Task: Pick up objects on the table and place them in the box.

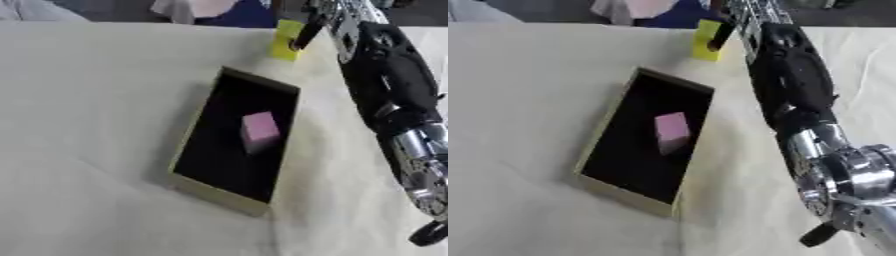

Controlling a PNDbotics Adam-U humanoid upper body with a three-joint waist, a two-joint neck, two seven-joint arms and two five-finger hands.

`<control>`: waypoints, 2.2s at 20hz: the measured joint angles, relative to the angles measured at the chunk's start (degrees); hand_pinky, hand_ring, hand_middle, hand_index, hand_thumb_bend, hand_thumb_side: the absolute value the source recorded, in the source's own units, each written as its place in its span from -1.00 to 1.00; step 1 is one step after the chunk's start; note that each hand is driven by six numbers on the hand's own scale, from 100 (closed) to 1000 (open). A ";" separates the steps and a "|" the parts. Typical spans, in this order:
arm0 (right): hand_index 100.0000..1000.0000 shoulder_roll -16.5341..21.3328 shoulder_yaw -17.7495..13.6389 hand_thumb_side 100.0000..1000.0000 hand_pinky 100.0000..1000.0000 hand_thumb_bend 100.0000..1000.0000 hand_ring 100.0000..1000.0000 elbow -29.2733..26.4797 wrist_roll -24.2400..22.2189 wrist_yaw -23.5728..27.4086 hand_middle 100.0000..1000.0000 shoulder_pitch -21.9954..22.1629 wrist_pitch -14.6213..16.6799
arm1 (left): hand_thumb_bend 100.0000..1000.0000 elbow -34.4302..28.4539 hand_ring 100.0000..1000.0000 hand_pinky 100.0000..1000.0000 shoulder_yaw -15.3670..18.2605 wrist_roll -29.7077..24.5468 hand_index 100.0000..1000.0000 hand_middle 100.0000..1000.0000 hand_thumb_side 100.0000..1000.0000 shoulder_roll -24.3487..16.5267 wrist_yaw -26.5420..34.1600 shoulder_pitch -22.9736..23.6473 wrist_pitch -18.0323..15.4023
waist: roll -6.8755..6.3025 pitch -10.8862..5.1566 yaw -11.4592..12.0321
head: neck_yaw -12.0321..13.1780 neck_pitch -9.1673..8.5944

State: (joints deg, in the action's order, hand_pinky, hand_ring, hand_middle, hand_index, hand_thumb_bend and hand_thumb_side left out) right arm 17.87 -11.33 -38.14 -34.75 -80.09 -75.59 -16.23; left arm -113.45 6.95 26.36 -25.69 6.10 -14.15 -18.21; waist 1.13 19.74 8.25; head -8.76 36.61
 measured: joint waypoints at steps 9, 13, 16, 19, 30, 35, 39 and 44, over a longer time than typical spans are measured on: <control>0.98 -0.56 -1.08 -0.73 0.96 -0.71 0.86 -0.77 1.14 1.63 0.68 0.53 -1.32 | -0.60 0.00 0.43 0.29 -0.02 -0.13 0.65 0.46 0.38 0.02 0.12 -0.49 0.08 | 0.01 1.12 0.83 | -0.77 -1.13; 0.92 -0.61 -1.46 -0.71 0.93 -0.73 0.83 -0.91 1.43 2.15 0.61 0.56 -2.41 | -0.61 0.00 0.43 0.29 -0.03 -0.16 0.65 0.46 0.39 0.04 0.16 -0.56 0.06 | 0.03 1.43 1.00 | -0.99 -1.50; 0.76 -0.61 -1.74 -0.76 0.87 -0.76 0.74 -1.10 2.12 2.49 0.40 0.77 -3.15 | -0.61 0.00 0.43 0.29 -0.03 -0.21 0.65 0.46 0.39 0.04 0.17 -0.57 0.01 | 0.04 1.49 1.09 | -1.04 -1.63; 0.50 -0.72 -1.75 -0.89 0.75 -0.75 0.56 -1.50 3.44 2.45 0.05 0.98 -3.88 | -0.61 0.00 0.44 0.29 -0.03 -0.23 0.65 0.46 0.39 0.21 0.17 -0.57 0.00 | 0.04 1.50 1.10 | -1.08 -1.64; 0.17 -0.95 -1.50 -1.00 0.54 -1.00 0.25 -3.31 11.21 -0.33 -0.28 1.50 -4.60 | -0.59 0.00 0.44 0.30 -0.03 -0.35 0.66 0.46 0.36 0.47 0.19 -0.57 0.04 | 0.42 0.84 0.60 | -1.17 -1.48; 0.13 0.74 1.56 -1.00 0.49 -1.00 0.20 -4.70 12.93 2.20 -0.31 0.94 -1.00 | -0.58 0.00 0.44 0.30 0.00 -0.36 0.66 0.46 0.34 0.43 0.19 -0.51 0.05 | 0.60 -0.29 0.00 | -0.89 -0.82; 0.13 3.34 6.08 -1.00 0.47 -1.00 0.19 -7.16 12.69 6.60 -0.30 0.83 4.92 | -0.57 0.00 0.44 0.30 0.04 -0.31 0.66 0.46 0.33 0.38 0.19 -0.43 0.01 | 0.85 -1.31 -0.58 | -0.57 0.05; 0.13 7.69 13.57 -1.00 0.44 -1.00 0.18 -14.11 10.28 18.30 -0.30 4.58 13.44 | -0.56 0.00 0.44 0.30 0.24 -0.21 0.66 0.46 0.32 -0.07 0.18 -0.05 -0.05 | 1.16 -2.13 -1.29 | 0.18 0.85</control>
State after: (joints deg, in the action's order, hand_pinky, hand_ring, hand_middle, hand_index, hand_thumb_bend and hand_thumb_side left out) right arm 25.57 2.24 -52.25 -24.47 -61.79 -71.01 -2.79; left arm -113.45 7.20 26.14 -25.76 6.28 -14.20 -18.26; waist 2.29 17.62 6.96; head -8.58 37.47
